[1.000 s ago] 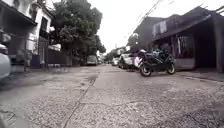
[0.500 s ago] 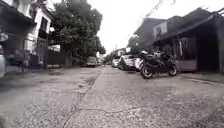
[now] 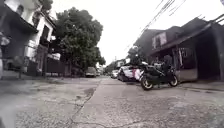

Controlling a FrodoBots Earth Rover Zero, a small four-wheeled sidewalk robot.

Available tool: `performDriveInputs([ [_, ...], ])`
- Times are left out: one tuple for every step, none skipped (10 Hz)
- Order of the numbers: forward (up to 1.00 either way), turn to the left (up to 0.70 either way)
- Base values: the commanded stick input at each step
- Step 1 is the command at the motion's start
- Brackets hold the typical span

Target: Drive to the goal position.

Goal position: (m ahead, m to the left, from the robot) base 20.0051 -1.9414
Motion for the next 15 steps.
performDriveInputs([
  [0.30, 0.00],
  [0.30, 0.00],
  [0.30, 0.00],
  [0.30, 0.00],
  [0.30, 0.00],
  [0.30, 0.00],
  [0.30, 0.00],
  [0.30, 0.00],
  [0.30, 0.00],
  [0.30, 0.00],
  [0.30, 0.00],
  [0.30, 0.00],
  [0.30, 0.17],
  [0.30, 0.27],
  [0.30, 0.27],
])
